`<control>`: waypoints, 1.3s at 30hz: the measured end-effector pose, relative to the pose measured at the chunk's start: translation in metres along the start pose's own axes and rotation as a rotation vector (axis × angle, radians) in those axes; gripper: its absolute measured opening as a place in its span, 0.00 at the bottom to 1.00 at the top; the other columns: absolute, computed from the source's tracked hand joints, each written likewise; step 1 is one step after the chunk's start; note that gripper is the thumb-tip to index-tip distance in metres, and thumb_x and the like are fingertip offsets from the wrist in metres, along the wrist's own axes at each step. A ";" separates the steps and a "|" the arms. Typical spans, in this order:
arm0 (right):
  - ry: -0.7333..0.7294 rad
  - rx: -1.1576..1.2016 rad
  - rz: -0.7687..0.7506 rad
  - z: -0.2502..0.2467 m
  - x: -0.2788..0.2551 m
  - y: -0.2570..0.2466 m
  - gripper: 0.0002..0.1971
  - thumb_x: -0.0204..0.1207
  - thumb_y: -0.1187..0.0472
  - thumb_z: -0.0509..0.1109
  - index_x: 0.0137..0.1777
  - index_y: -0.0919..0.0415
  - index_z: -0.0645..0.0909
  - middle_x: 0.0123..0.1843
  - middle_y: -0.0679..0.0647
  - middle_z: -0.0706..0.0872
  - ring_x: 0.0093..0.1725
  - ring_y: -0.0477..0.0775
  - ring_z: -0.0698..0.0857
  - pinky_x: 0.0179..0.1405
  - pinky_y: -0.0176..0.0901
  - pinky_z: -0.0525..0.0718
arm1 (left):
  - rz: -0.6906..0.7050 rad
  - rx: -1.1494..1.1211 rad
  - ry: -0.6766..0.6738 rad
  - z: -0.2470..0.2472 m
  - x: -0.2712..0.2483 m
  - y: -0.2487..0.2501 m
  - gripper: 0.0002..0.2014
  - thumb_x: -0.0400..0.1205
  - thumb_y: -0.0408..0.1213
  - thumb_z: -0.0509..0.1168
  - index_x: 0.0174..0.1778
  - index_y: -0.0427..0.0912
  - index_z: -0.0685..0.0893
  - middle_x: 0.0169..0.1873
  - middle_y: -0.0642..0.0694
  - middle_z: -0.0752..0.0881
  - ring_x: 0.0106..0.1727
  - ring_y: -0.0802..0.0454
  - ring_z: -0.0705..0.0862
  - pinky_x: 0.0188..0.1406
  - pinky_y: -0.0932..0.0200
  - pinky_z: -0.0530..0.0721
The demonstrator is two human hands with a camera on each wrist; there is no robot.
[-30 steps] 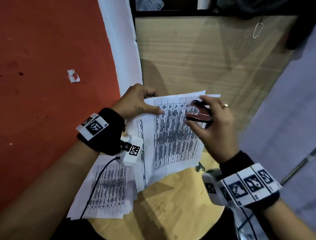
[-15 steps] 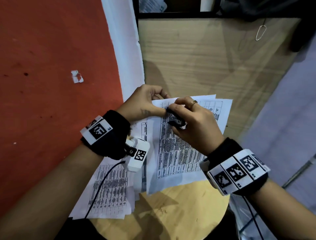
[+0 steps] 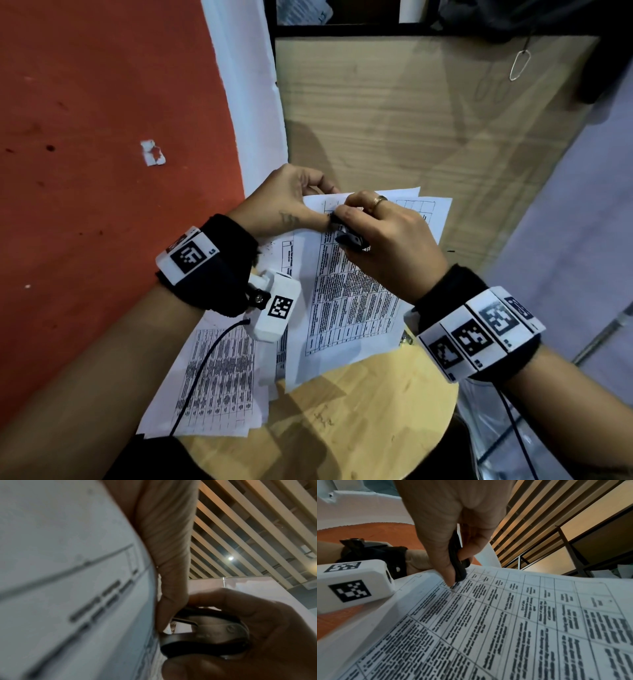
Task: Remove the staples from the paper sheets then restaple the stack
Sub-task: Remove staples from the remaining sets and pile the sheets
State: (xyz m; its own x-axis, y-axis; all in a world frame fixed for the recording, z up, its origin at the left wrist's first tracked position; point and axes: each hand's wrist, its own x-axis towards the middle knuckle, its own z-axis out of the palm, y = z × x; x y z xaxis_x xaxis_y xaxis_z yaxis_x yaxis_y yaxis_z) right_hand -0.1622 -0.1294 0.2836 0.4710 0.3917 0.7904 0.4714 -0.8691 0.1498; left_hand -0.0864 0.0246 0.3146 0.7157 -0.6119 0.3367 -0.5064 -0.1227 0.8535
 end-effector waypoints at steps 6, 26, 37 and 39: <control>-0.042 -0.021 -0.025 0.002 0.002 0.001 0.09 0.62 0.67 0.70 0.43 0.67 0.83 0.44 0.62 0.85 0.32 0.64 0.83 0.17 0.45 0.79 | -0.014 -0.004 -0.017 -0.001 0.002 0.001 0.14 0.59 0.23 0.75 0.35 0.42 0.83 0.22 0.51 0.85 0.25 0.61 0.79 0.28 0.68 0.78; 0.068 0.112 0.056 0.004 0.001 0.010 0.07 0.64 0.63 0.74 0.41 0.66 0.86 0.39 0.60 0.86 0.29 0.65 0.85 0.21 0.49 0.82 | 0.015 -0.080 -0.063 -0.005 0.003 -0.004 0.13 0.62 0.29 0.78 0.40 0.42 0.85 0.32 0.49 0.88 0.34 0.57 0.84 0.40 0.66 0.82; 0.166 0.523 0.265 -0.002 -0.005 0.017 0.14 0.60 0.64 0.83 0.46 0.64 0.87 0.43 0.47 0.85 0.44 0.44 0.84 0.46 0.35 0.81 | 0.062 -0.096 -0.030 -0.006 0.000 -0.004 0.16 0.64 0.30 0.79 0.46 0.41 0.86 0.36 0.54 0.90 0.39 0.62 0.86 0.45 0.68 0.83; 0.176 0.562 0.285 -0.003 -0.004 0.017 0.15 0.60 0.62 0.82 0.47 0.64 0.87 0.43 0.47 0.86 0.44 0.45 0.86 0.47 0.39 0.83 | 0.083 -0.085 -0.013 -0.005 0.000 -0.002 0.16 0.65 0.30 0.77 0.47 0.42 0.85 0.36 0.57 0.90 0.40 0.64 0.85 0.46 0.69 0.82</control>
State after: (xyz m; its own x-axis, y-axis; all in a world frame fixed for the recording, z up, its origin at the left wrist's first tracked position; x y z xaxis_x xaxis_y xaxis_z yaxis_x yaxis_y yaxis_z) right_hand -0.1583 -0.1469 0.2846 0.5282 0.0724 0.8460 0.6865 -0.6228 -0.3753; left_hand -0.0828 0.0290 0.3153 0.6664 -0.6272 0.4032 -0.5209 -0.0047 0.8536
